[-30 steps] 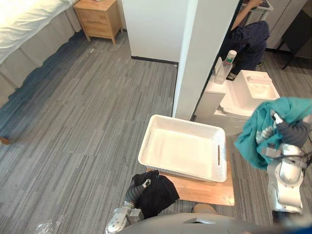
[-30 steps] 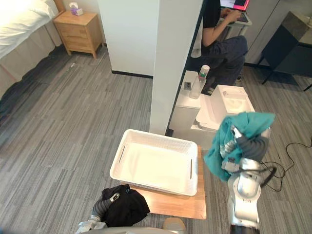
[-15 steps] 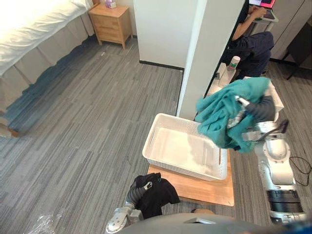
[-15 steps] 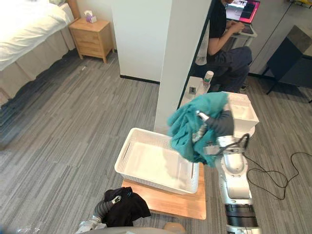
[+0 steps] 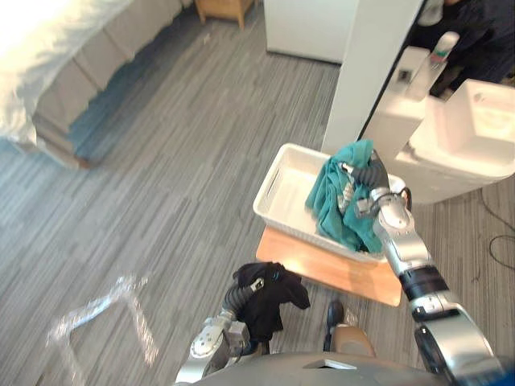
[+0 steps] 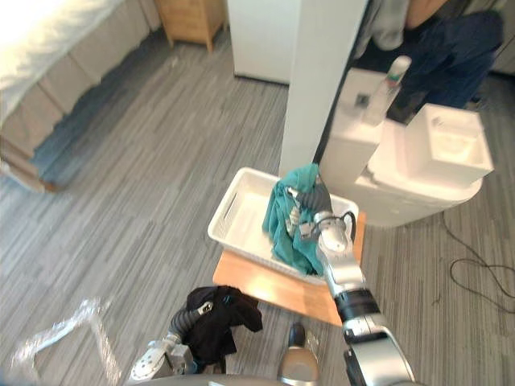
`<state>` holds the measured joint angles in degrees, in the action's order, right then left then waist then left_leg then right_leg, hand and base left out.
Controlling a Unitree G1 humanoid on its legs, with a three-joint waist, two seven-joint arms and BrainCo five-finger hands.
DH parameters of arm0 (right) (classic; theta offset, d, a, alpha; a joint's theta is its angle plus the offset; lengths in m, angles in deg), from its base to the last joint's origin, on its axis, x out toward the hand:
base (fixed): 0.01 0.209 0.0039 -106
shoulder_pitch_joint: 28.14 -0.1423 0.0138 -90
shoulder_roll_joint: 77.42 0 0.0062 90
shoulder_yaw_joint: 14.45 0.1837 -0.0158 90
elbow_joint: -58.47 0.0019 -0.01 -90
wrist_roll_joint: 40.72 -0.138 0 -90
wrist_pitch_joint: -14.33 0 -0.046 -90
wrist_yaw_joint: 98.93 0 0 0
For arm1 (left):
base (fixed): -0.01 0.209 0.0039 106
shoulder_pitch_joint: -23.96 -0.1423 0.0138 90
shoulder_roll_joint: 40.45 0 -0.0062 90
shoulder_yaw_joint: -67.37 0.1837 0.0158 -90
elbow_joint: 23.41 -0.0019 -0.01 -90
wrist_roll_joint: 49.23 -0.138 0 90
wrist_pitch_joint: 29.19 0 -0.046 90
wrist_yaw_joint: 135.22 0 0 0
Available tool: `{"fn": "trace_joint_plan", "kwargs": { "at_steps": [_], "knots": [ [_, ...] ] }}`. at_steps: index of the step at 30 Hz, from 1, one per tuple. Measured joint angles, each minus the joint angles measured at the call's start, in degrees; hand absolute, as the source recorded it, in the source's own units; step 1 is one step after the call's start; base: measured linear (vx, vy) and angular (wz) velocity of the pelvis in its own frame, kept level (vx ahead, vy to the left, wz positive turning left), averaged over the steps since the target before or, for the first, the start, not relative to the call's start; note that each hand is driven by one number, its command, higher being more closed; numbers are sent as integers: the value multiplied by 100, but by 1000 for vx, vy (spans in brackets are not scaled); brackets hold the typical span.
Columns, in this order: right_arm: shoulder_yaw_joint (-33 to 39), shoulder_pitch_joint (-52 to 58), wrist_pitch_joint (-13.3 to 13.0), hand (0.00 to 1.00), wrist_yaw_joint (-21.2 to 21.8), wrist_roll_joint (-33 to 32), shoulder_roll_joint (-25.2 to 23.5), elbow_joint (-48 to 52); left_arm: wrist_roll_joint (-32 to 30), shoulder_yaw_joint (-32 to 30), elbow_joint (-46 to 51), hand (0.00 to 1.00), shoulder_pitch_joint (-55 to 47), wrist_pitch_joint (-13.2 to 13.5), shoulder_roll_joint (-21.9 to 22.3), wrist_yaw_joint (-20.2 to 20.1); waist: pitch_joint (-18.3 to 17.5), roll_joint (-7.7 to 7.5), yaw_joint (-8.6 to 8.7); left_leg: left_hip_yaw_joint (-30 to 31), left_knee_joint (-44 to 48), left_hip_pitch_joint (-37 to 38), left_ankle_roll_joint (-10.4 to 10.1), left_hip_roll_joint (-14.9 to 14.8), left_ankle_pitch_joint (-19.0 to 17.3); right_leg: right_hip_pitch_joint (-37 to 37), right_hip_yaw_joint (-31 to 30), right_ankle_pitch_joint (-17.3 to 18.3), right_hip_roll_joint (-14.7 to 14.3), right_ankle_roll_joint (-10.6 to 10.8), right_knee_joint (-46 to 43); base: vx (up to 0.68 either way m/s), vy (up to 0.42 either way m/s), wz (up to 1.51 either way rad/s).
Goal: Tidy the bed and pick cloth on bed and put in laundry
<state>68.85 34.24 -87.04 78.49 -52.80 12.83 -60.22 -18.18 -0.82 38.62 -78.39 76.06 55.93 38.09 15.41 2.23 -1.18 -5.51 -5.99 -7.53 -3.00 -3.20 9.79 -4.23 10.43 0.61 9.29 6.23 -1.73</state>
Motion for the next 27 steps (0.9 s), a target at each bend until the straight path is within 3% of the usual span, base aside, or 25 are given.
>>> {"fn": "trace_joint_plan", "kwargs": {
  "at_steps": [8,20,23,27],
  "knots": [
    [63,-417,-21,0,118,1,40,-753,209,-134,268,100,130,40,10,91,412,180,9,-34,2,-134,45,122,105,-125,-42,-79,115,45,47,0,24,1],
    [140,-263,-92,0,-202,586,22,-922,207,-353,478,100,187,42,10,212,428,181,24,-72,-1,199,-31,94,-4,244,-20,-5,90,33,179,4,-1,0],
    [167,231,-89,0,-297,996,13,-364,194,-495,492,100,134,39,9,230,391,116,23,-110,-1,344,-27,95,-70,378,-43,32,97,86,187,46,-11,-5],
    [195,1019,0,0,-515,1690,12,265,-90,-813,828,100,8,50,-7,426,195,-102,45,-167,1,498,-81,82,-158,519,-61,53,93,72,224,80,-20,-6]
  ]
}}
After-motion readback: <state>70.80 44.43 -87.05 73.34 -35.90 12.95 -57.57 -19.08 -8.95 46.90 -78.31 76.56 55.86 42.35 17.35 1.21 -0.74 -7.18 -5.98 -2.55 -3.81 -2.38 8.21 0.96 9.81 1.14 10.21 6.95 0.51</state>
